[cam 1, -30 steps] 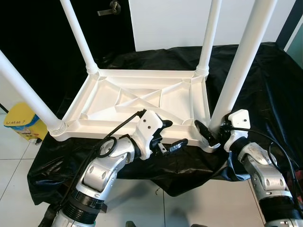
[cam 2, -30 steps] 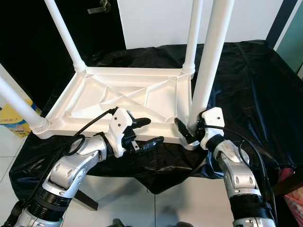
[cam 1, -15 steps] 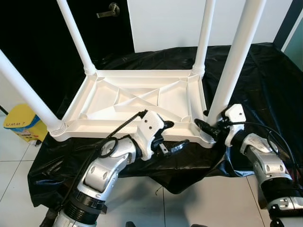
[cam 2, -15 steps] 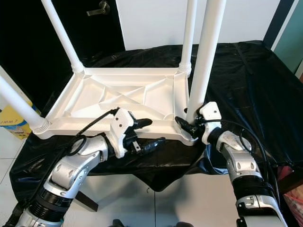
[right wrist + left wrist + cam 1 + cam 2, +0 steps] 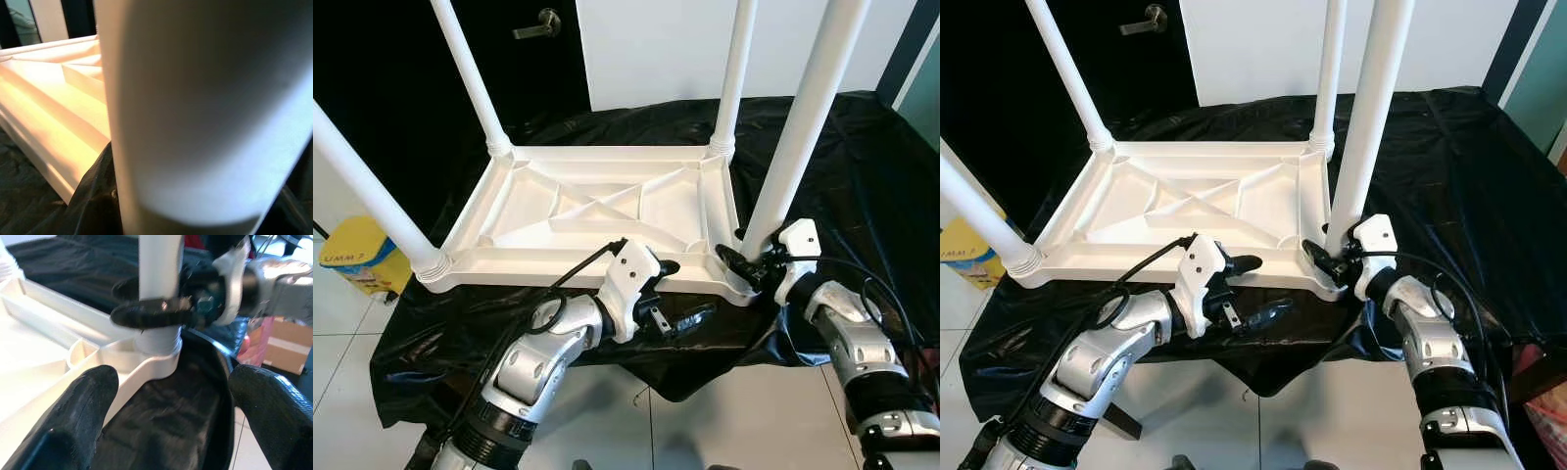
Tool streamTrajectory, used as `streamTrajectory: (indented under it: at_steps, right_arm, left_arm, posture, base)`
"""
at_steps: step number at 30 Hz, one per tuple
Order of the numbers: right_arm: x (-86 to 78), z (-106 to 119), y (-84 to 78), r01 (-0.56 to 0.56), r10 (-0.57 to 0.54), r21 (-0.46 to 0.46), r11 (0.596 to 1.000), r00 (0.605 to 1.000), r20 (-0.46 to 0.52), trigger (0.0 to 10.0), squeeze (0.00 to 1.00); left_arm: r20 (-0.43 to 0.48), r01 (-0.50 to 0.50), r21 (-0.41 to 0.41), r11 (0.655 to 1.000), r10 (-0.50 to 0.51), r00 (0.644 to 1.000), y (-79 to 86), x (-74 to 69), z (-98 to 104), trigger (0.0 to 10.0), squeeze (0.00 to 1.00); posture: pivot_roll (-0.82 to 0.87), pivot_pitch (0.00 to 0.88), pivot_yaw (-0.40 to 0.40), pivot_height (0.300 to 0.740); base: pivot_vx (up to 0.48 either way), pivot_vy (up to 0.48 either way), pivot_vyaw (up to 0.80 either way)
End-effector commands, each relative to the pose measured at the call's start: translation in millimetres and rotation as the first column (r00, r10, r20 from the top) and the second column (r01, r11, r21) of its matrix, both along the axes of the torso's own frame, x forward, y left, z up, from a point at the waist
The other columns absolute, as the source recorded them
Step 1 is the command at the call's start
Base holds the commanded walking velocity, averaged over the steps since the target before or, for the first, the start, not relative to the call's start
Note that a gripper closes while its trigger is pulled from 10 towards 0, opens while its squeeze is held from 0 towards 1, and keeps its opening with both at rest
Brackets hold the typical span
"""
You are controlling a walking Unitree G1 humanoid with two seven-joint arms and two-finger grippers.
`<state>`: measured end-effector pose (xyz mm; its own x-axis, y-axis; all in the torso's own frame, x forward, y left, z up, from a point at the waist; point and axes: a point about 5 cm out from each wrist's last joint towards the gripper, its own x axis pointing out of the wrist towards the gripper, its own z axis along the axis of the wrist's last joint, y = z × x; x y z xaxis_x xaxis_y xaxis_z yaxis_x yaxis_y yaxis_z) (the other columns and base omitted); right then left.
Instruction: Building children table
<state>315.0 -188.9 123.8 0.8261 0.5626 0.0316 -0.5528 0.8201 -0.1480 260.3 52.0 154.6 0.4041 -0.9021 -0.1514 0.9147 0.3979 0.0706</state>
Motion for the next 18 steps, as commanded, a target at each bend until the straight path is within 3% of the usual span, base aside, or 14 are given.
streamTrajectory:
  at_steps: [1, 6, 11, 18]
  right_arm:
    - [-5.7, -17, 4.1, 0.031, -0.03, 0.013, 0.999, 0.997, -0.073, 10.0, 0.0]
    - [-12.4, -17, 6.0, 0.138, -0.135, 0.072, 0.988, 0.99, -0.049, 10.0, 0.0]
    - [-15.2, -18, 8.1, 0.229, -0.226, 0.071, 0.971, 0.973, -0.046, 10.0, 0.0]
    - [-22.0, -30, 9.3, 0.427, -0.424, 0.019, 0.904, 0.902, -0.082, 10.0, 0.0]
  left_arm:
    - [0.004, -0.001, 0.039, 0.999, 0.0, 1.0, 1.3, 2.2, -4, 10.0, 0.0]
    - [0.016, -0.013, 0.053, 0.999, 0.012, 1.0, 1.7, 4.2, -7, 10.0, 0.0]
    - [0.022, -0.02, 0.057, 0.998, 0.018, 1.0, 1.2, 4.7, -9, 10.0, 0.0]
    - [0.048, -0.041, 0.067, 0.997, 0.038, 0.998, 0.2, 7.1, -11, 10.0, 0.0]
  posture:
    - [-0.14, 0.0, 0.034, 0.74]
    - [-0.15, 0.0, 0.035, 0.74]
    - [-0.16, 0.0, 0.034, 0.74]
    - [-0.16, 0.0, 0.033, 0.74]
  base:
    - [0.0, 0.0, 0.0]
    - [0.0, 0.0, 0.0]
    - [0.0, 0.0, 0.0]
    - [0.0, 0.0, 0.0]
